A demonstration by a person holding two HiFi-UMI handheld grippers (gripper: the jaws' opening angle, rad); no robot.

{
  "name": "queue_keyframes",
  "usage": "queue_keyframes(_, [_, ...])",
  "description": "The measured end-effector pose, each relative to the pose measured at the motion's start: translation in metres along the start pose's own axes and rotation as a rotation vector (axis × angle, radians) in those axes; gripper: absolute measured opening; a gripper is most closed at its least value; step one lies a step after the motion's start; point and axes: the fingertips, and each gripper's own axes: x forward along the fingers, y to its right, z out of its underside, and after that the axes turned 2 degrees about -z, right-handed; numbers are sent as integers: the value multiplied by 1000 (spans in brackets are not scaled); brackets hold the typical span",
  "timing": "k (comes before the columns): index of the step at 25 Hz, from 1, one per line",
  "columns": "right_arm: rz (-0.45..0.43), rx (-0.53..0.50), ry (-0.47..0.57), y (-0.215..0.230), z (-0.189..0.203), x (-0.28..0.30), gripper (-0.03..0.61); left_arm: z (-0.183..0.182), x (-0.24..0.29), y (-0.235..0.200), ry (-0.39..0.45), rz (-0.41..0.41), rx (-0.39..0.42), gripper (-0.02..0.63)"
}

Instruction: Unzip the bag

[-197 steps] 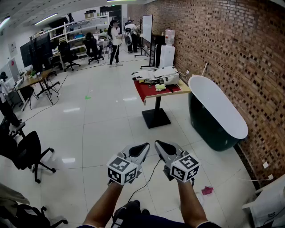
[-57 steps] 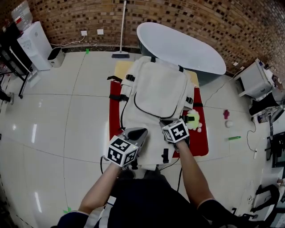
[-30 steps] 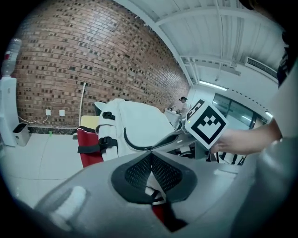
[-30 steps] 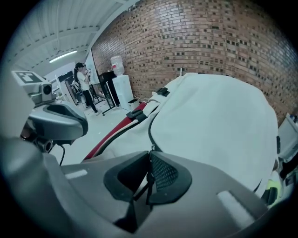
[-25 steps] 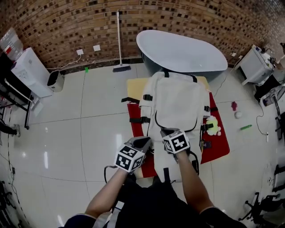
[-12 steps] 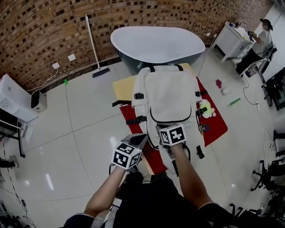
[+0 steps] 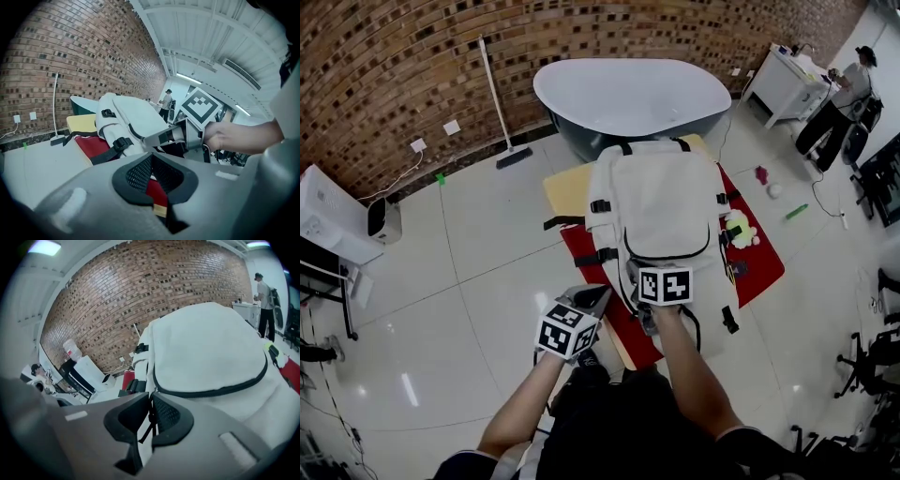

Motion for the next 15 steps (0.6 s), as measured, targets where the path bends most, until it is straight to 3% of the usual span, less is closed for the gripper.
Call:
queue_keyframes(10, [-21, 227, 142, -10, -24, 19, 35, 2, -7, -13, 0, -21, -12, 2])
queue_keyframes(15, [-37, 398, 211, -6, -36, 34, 38, 6, -9, -19, -4, -37, -22, 2])
